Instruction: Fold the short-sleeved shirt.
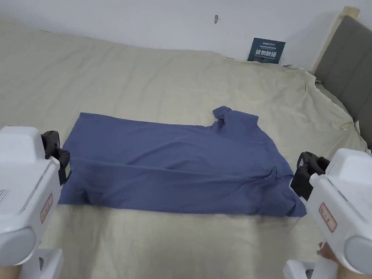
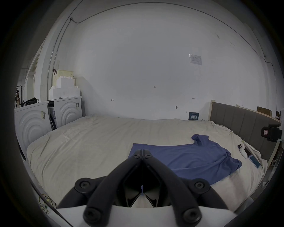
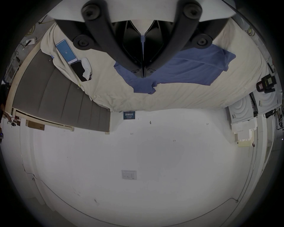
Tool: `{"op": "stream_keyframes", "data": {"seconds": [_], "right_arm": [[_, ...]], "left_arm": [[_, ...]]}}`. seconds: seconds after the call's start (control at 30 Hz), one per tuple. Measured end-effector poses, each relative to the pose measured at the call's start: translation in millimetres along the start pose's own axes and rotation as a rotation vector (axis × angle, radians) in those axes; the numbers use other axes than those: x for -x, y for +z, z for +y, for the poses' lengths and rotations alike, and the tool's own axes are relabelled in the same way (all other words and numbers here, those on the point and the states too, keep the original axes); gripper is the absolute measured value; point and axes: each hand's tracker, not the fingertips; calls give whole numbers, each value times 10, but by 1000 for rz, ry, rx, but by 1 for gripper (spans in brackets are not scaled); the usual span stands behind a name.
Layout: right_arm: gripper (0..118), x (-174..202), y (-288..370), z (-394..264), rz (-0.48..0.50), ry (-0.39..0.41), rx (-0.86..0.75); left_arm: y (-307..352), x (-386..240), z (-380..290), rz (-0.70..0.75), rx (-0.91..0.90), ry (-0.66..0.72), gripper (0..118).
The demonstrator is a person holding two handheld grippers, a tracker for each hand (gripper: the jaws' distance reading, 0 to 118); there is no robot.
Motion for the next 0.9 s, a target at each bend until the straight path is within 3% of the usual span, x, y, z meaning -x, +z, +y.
{"op": "stream_keyframes", "data": {"seconds": [0.2, 0.23, 0.33, 0.37, 0.53, 0.67, 0.8, 0.9], "right_arm": [[2, -262, -630, 108, -2, -35, 211], [19, -313, -751, 114, -9, -46, 250], [95, -391, -1064, 121, -27, -48, 402], [101, -424, -1174, 106, -45, -56, 444], [103, -625, -1655, -40, -110, -90, 668], [103, -748, -2004, -309, -171, -6, 854], [103, -836, -2207, -551, -263, -5, 897], [100, -855, -2281, -659, -259, -49, 898]], "left_arm": [[-75, -19, -11, -2, 9, -2, 0], [-92, -23, -8, -3, 11, -2, 0], [-164, -39, -21, -7, 25, -4, 0], [-188, -47, -24, -10, 29, -8, 0], [-296, -111, -42, -19, 66, -16, 0], [-412, -182, -86, -9, 97, -23, 0], [-535, -212, -146, -8, 131, 3, 0], [-605, -243, -198, -3, 153, -8, 0]]}}
